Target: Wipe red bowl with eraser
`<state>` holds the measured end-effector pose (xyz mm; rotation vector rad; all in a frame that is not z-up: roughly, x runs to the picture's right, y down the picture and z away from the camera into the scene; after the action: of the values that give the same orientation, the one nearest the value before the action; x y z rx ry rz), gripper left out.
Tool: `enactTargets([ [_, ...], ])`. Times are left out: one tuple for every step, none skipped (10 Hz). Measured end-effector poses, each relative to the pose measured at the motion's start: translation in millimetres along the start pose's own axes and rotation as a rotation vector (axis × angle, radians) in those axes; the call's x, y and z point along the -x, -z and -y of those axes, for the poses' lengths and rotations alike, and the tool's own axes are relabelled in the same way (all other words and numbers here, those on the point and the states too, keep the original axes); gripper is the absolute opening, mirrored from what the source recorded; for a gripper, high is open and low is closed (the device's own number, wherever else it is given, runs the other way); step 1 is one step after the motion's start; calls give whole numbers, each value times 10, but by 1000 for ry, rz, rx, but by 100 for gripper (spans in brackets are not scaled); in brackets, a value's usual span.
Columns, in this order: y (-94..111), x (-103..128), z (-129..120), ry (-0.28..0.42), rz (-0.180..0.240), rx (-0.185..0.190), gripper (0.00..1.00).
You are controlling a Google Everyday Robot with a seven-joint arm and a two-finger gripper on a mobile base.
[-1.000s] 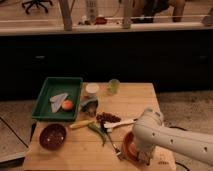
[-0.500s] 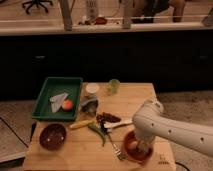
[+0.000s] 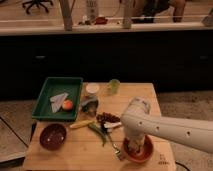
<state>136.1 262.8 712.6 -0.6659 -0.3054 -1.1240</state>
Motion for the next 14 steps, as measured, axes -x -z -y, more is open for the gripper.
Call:
enactTargets([
  [7, 84, 37, 26, 6, 0, 0],
  [10, 161, 40, 43, 10, 2, 0],
  [6, 218, -13, 55, 16, 3, 0],
  [-3, 230, -101, 52, 19, 5, 0],
  [-28, 231, -233, 40, 28, 9, 0],
  [-50, 205, -349, 27, 30, 14, 0],
  [-78, 124, -541, -14, 28, 20, 0],
  [-80, 59, -608, -36, 23, 20, 0],
  [-76, -10, -629, -56, 18, 16, 0],
  [-62, -123, -601, -85, 8, 13, 0],
  [-45, -221, -557, -99, 0, 15, 0],
  [-28, -271, -489, -99, -4, 9, 0],
  [-16, -323, -426, -98, -12, 8, 0],
  [0, -313, -327, -83, -14, 3, 0],
])
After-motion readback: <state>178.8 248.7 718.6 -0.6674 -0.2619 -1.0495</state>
